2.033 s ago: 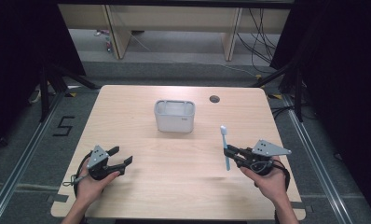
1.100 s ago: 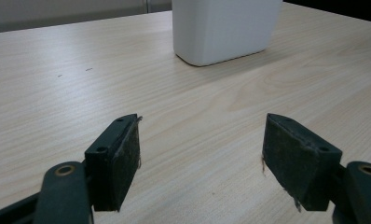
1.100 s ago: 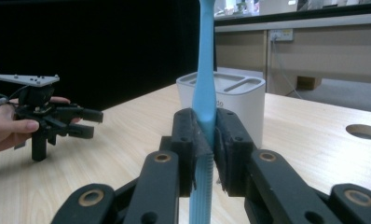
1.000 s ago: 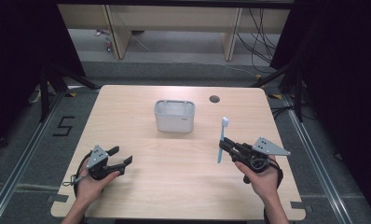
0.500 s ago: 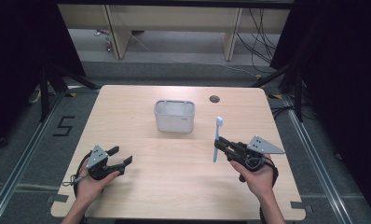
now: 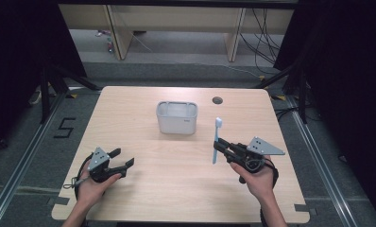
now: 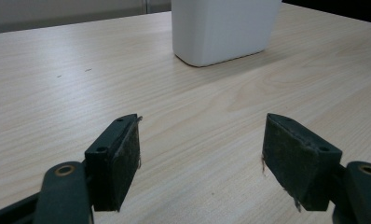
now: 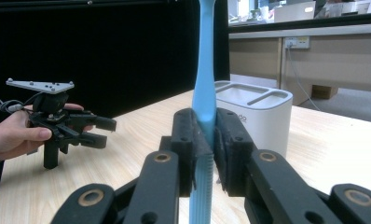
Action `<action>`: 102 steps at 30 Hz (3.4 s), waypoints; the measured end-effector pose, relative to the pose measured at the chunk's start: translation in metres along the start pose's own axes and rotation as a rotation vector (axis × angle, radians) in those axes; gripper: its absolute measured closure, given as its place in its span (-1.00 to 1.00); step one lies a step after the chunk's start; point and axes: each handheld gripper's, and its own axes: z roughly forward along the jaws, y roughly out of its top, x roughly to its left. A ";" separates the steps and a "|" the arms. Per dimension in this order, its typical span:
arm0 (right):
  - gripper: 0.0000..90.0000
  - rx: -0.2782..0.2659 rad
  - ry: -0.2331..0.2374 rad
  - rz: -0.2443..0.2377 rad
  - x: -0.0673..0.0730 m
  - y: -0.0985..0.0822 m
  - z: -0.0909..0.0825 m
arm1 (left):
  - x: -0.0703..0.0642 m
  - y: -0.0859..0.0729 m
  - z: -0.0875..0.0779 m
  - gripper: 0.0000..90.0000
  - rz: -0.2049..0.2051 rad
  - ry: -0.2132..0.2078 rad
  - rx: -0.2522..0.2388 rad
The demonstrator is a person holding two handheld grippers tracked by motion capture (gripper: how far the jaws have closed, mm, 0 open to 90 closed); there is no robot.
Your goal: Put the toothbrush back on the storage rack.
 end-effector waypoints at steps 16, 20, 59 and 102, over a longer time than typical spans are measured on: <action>0.75 -0.011 0.023 -0.009 0.008 0.002 0.013 | 0.000 0.000 0.000 -0.40 0.000 0.000 -0.002; 0.75 -0.008 0.029 -0.009 0.010 0.002 0.015 | 0.000 0.000 0.000 -0.40 0.001 -0.001 0.000; 0.75 0.013 0.077 -0.046 0.029 0.009 0.048 | -0.024 0.039 -0.007 -0.39 -0.062 -0.095 -0.119; 0.75 0.012 0.055 -0.066 0.049 0.008 0.076 | -0.093 0.125 0.016 -0.16 -0.028 -0.300 -0.143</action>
